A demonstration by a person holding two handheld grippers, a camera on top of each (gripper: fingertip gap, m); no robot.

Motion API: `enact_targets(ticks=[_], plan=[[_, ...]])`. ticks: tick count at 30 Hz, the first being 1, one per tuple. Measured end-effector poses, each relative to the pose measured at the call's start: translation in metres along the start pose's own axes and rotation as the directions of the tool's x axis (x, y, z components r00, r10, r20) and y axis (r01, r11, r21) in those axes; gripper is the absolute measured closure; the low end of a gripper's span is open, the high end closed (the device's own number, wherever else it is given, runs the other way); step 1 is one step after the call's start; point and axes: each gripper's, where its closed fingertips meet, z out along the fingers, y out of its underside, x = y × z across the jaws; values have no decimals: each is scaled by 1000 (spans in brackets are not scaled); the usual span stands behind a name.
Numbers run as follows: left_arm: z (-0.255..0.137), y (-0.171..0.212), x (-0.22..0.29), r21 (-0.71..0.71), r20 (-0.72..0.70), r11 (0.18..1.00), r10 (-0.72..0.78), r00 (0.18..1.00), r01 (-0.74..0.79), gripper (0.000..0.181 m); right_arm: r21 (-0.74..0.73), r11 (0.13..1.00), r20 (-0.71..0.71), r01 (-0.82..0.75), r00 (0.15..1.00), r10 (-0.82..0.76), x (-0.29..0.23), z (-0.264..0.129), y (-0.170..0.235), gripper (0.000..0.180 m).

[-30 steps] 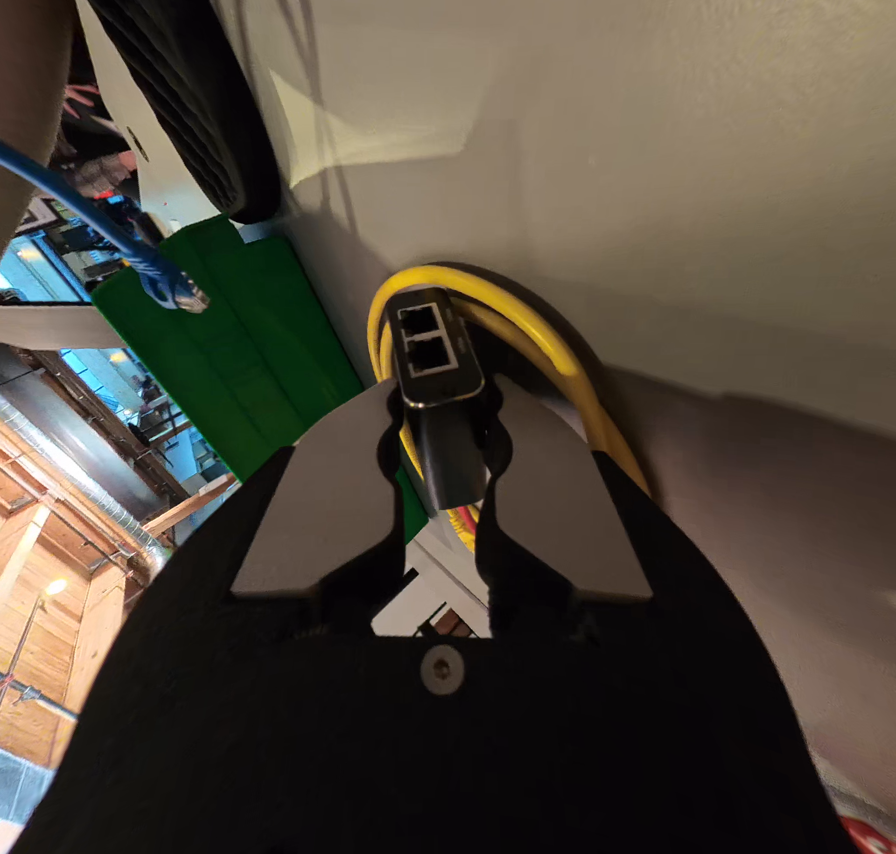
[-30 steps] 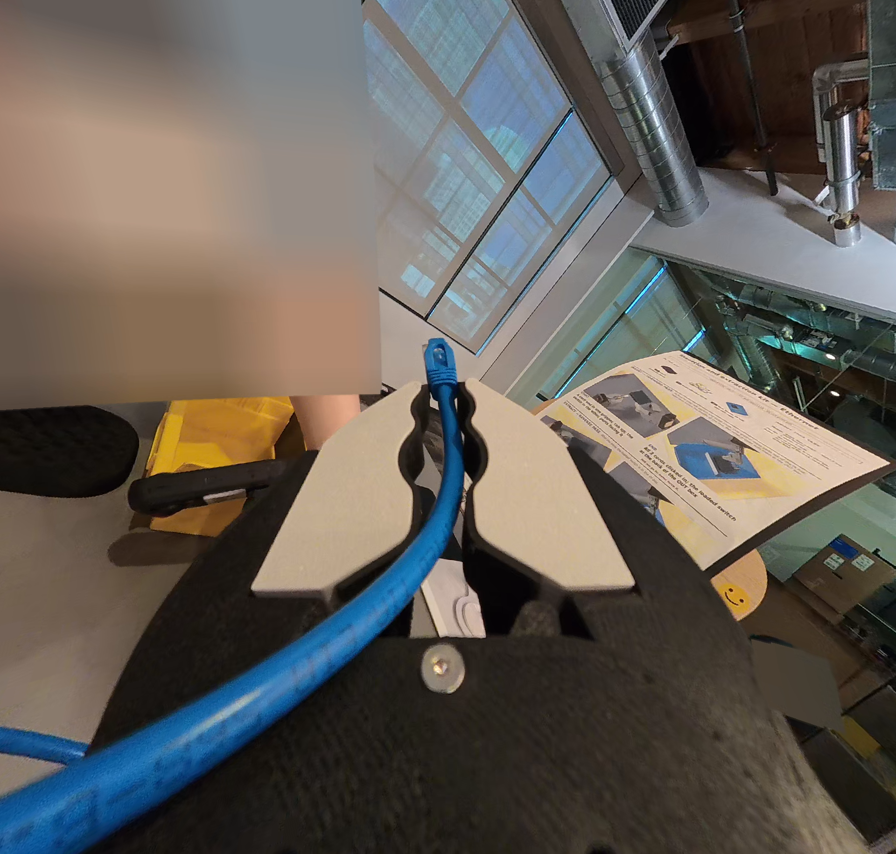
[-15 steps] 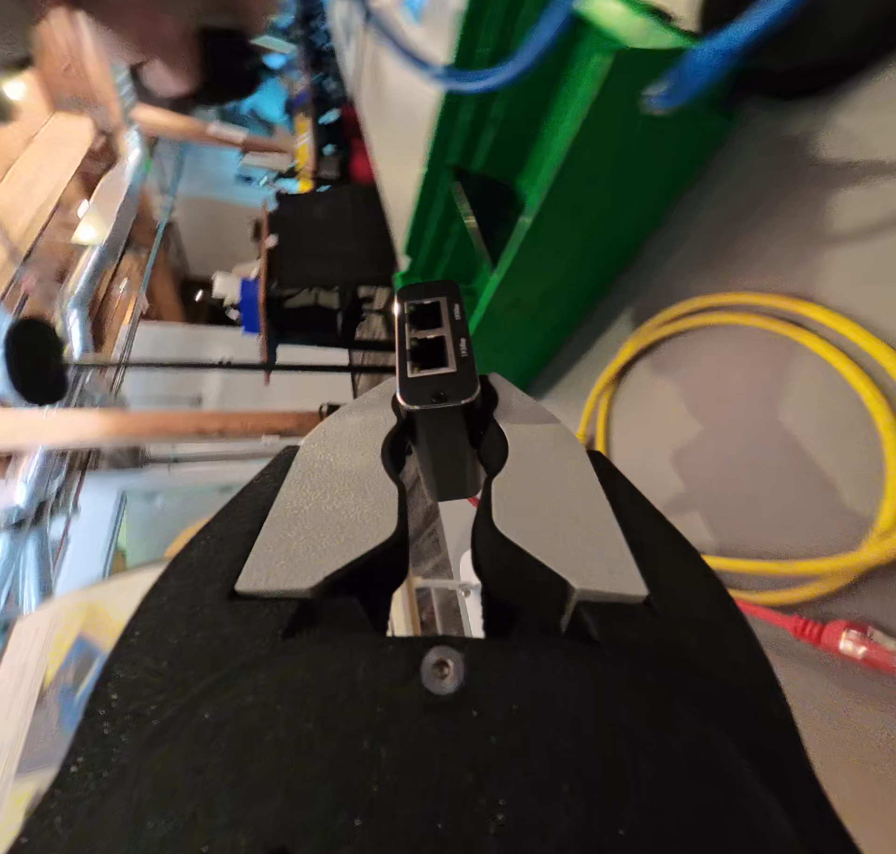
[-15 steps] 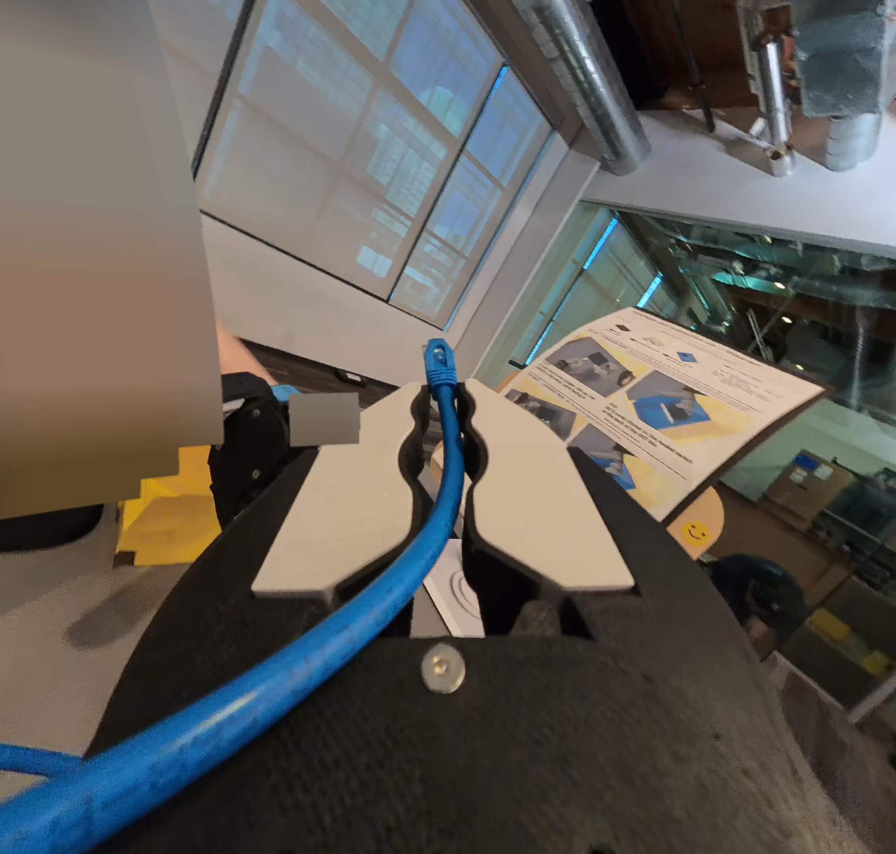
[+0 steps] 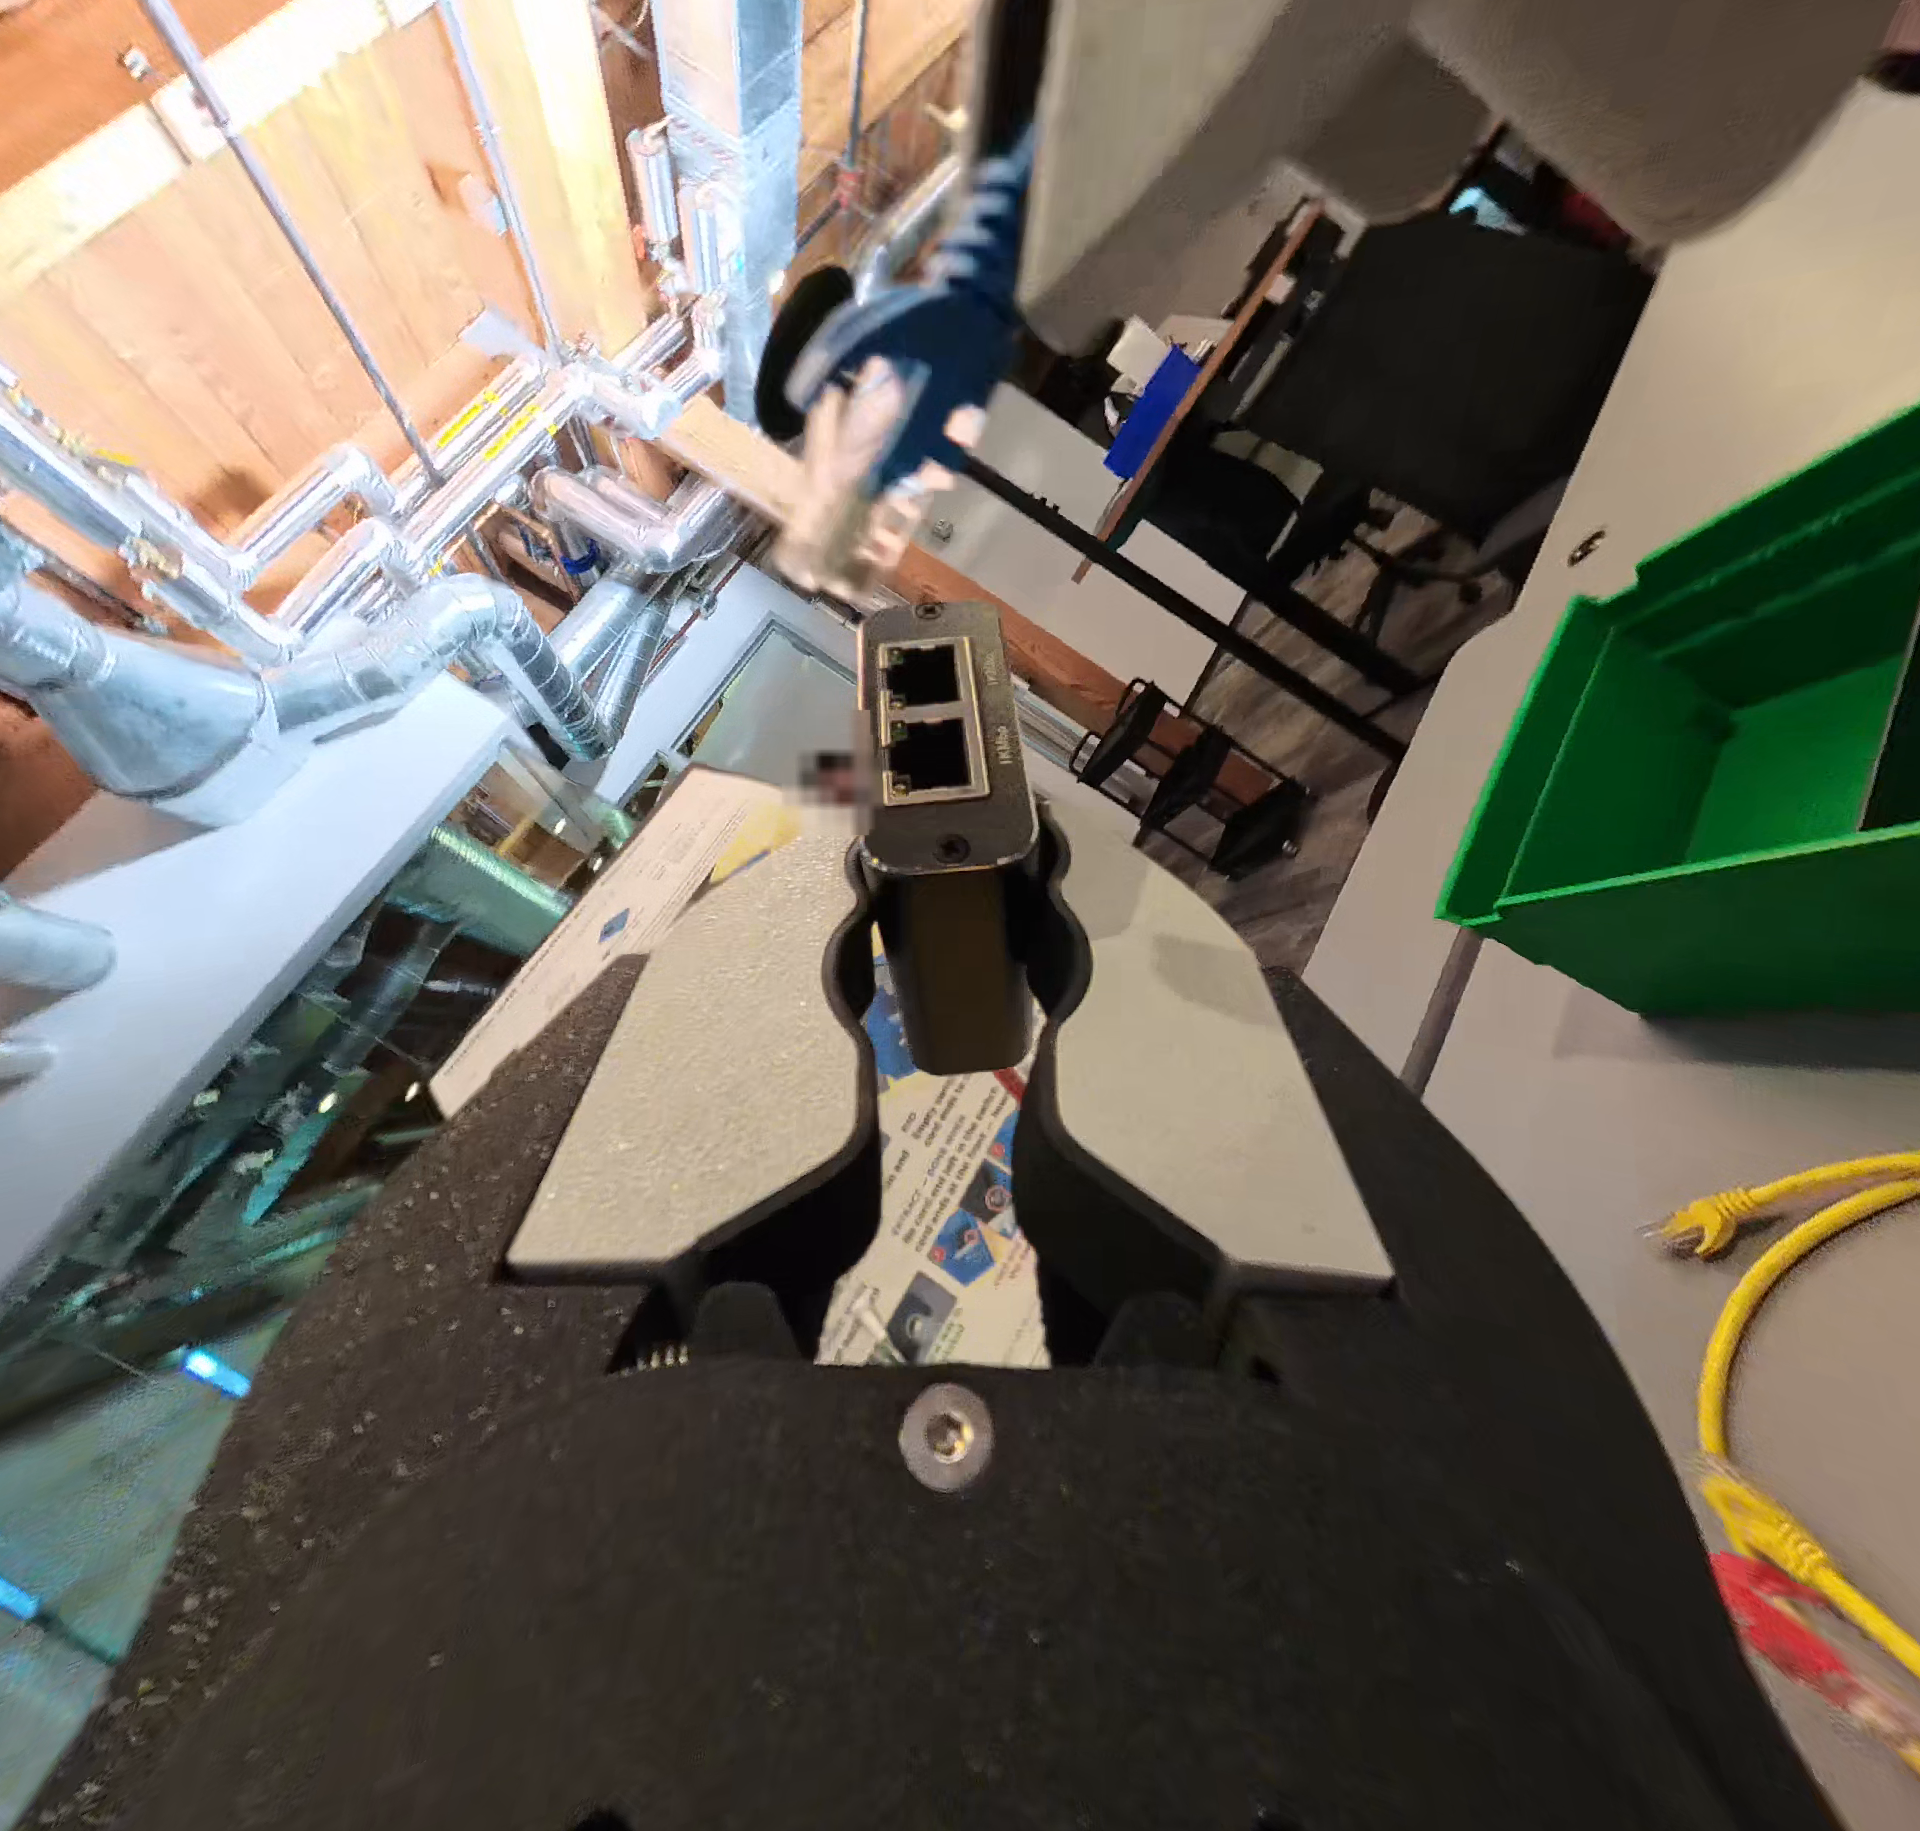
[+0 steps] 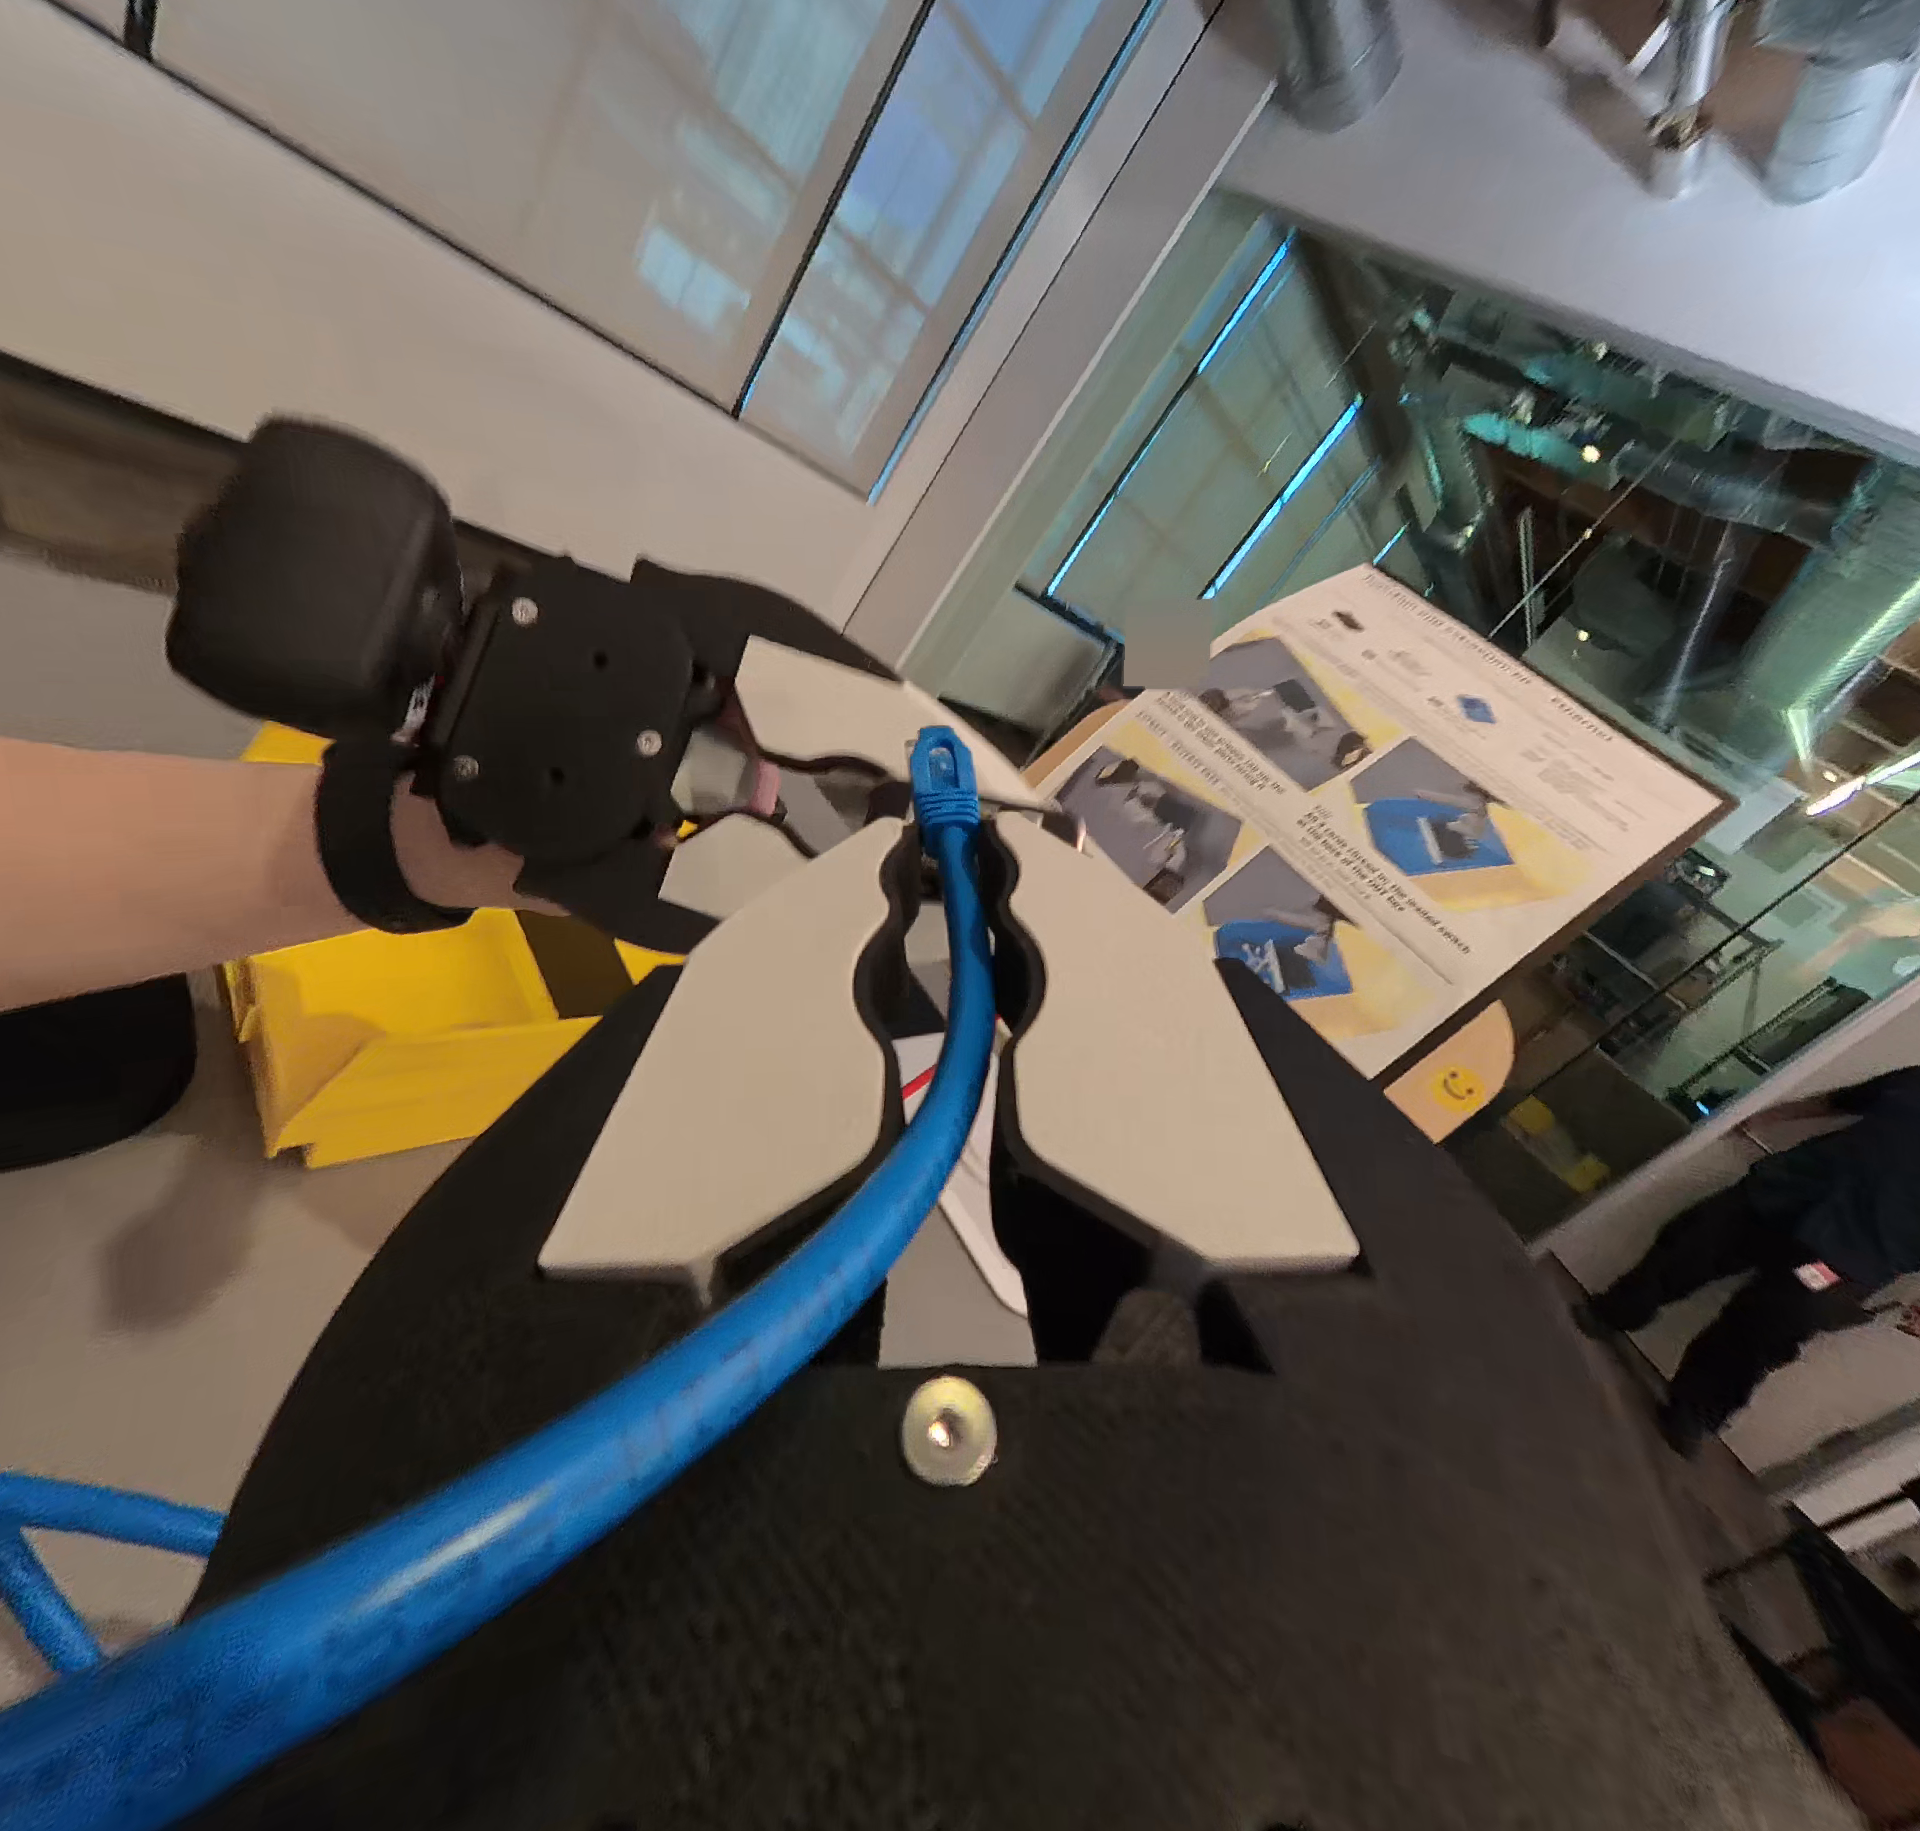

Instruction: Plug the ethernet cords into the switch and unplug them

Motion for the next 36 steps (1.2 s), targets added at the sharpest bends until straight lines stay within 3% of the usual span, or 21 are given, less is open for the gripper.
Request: enact_targets(ticks=[6, 12, 22, 32, 36], plan=[[-29, 22, -20, -74, 154, 997, -7, 988, 19, 156, -61, 998, -9, 34, 999, -35, -14, 9, 3, 168], [-33, 49, -23, -208, 165, 963, 208, 964, -172, 156, -103, 995, 4, -1, 1000, 1, -26, 25, 14, 168], [-25, 42, -14, -201, 162, 962, 217, 963, -183, 156, -139, 990, -32, -13, 999, 9, -27, 44, 34, 168], [-26, 45, -15, -284, 152, 908, 359, 921, -307, 156, -143, 981, -30, -134, 991, 131, -26, 47, 40, 168], [-25, 47, -13, -311, 134, 896, 372, 919, -318, 156, -151, 982, -38, -117, 993, 112, -26, 49, 43, 168]])
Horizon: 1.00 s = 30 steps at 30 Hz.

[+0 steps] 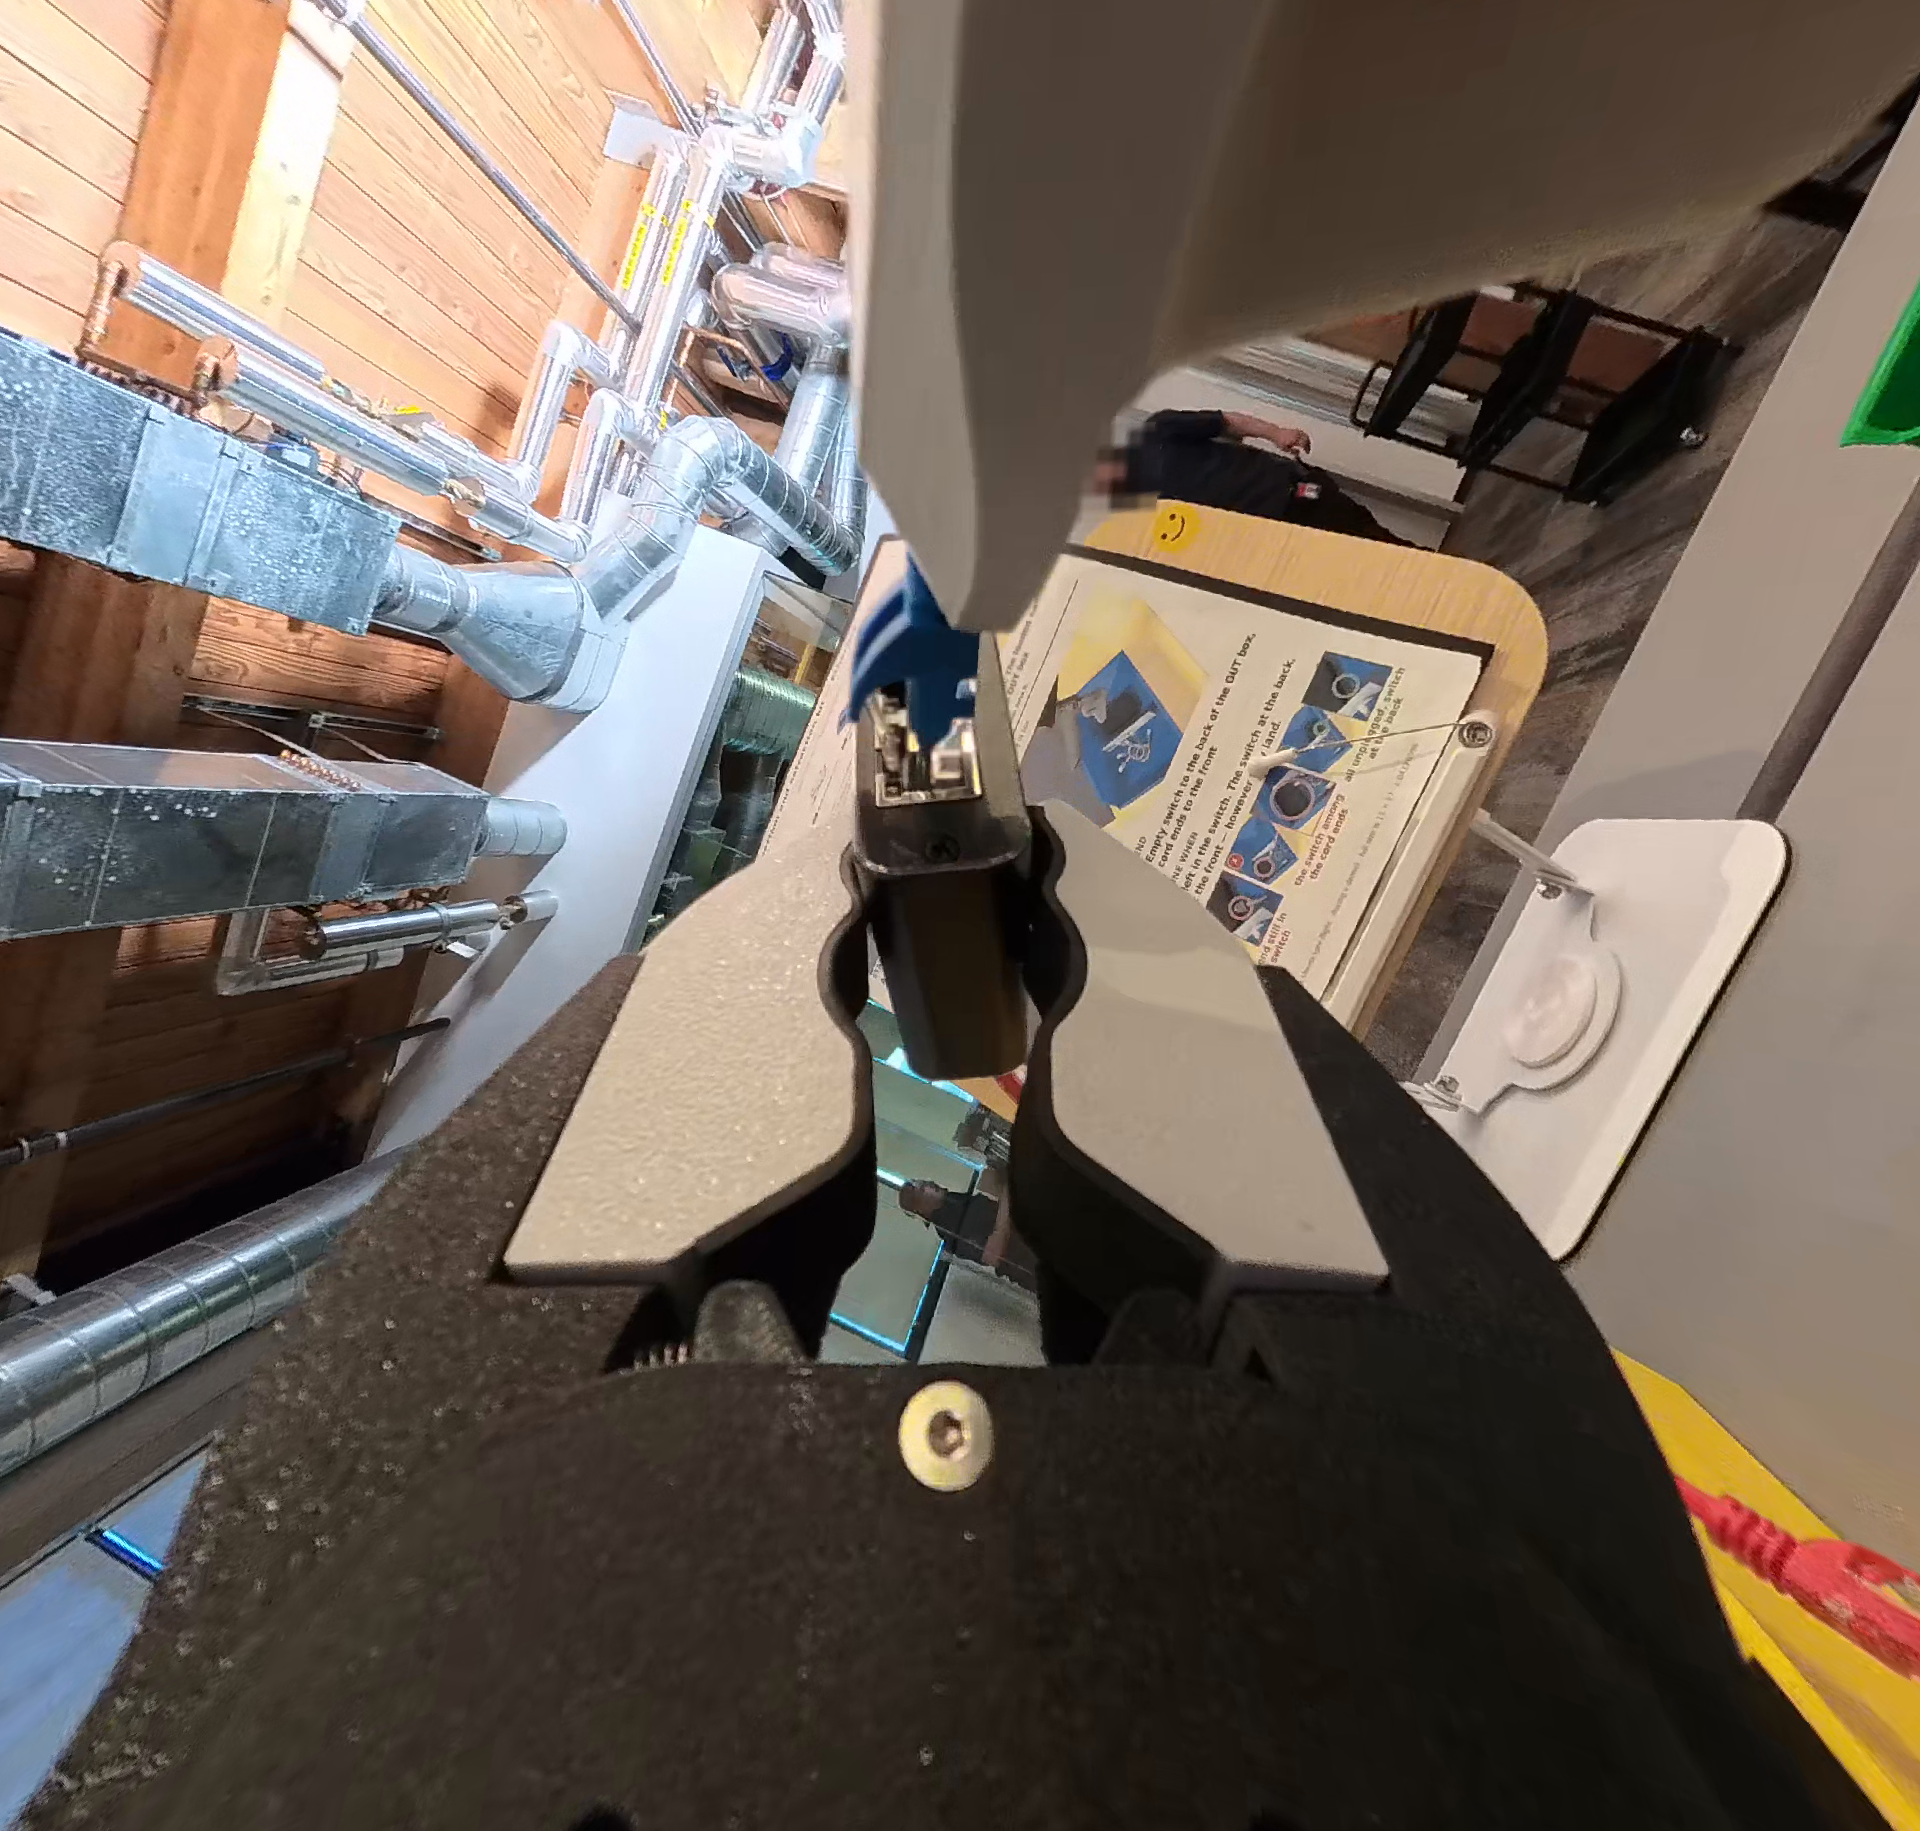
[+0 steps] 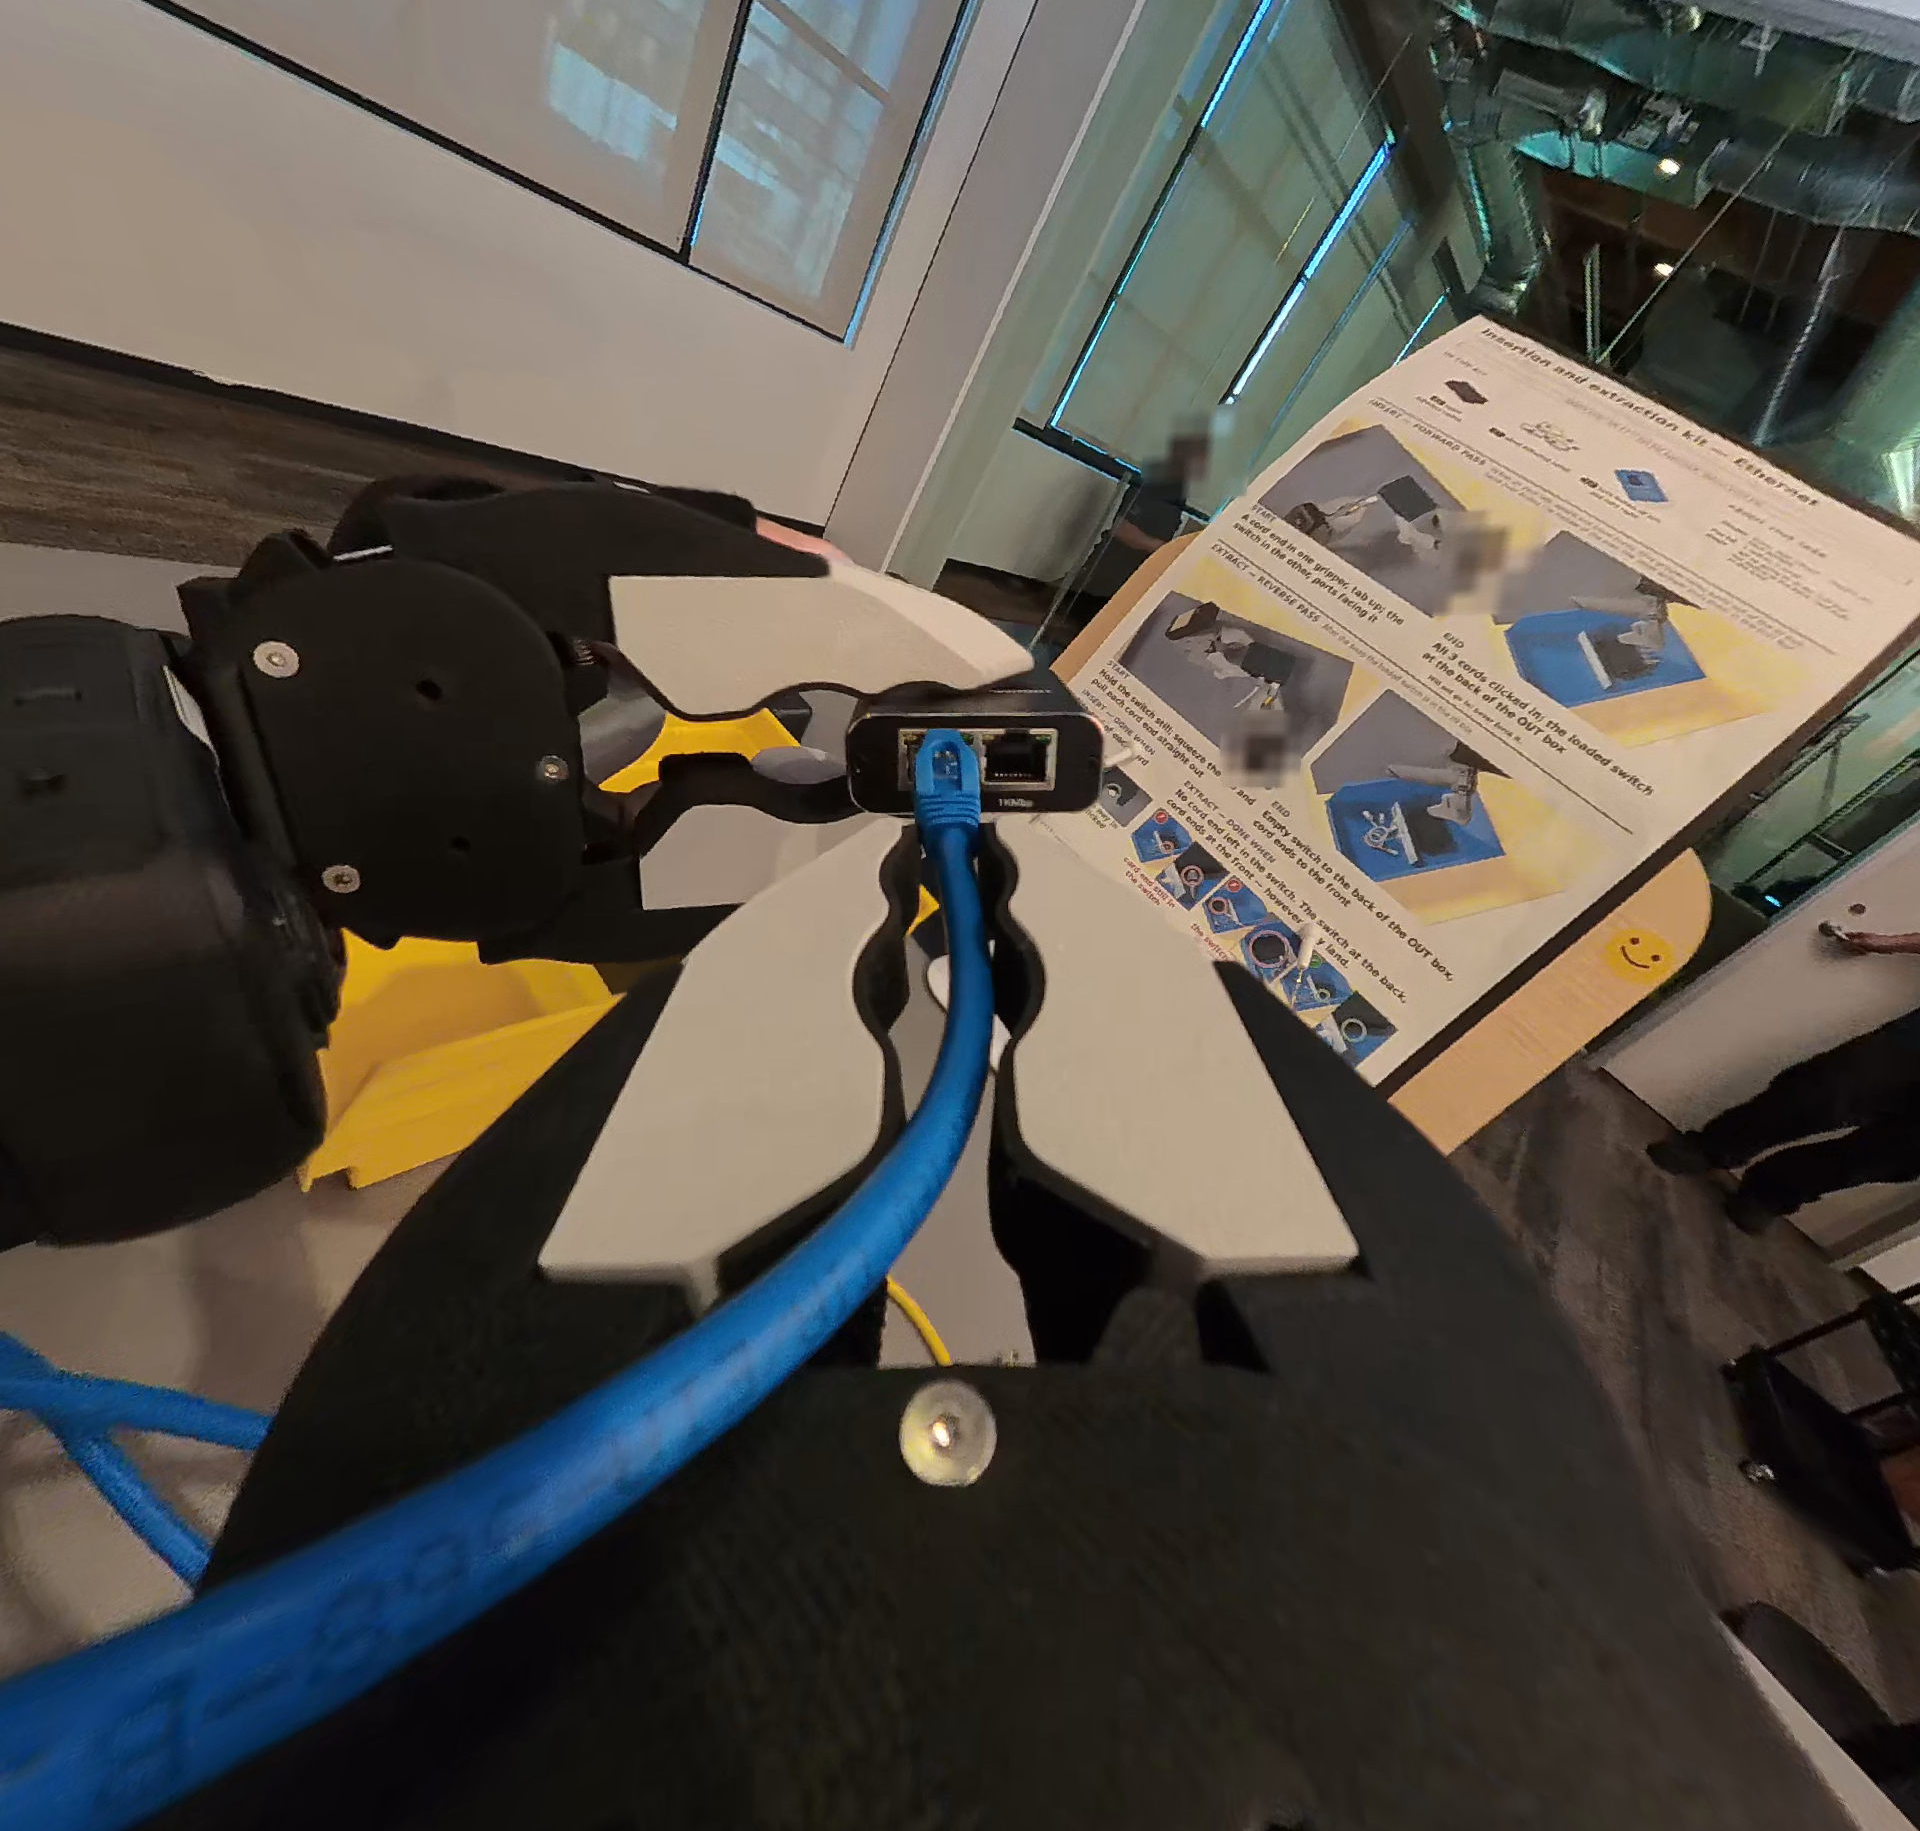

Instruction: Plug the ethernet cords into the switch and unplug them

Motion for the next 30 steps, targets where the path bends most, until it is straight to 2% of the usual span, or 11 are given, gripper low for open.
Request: enact_targets(ticks=[21, 27, 30], plan=[[-1, -5, 0, 53, -25, 997, -54, 998, 55, 156, 0, 998, 5, 58, 998, -58, 0, -4, -3, 168], [2, 6, 1, -3, 18, 999, 34, 999, -34, 156, -4, 999, 9, 39, 999, -39, 1, -4, -2, 168], [3, 6, 6, 1, -4, 1000, 15, 1000, -15, 156, -3, 999, 9, 41, 999, -41, 1, -5, -3, 168]])
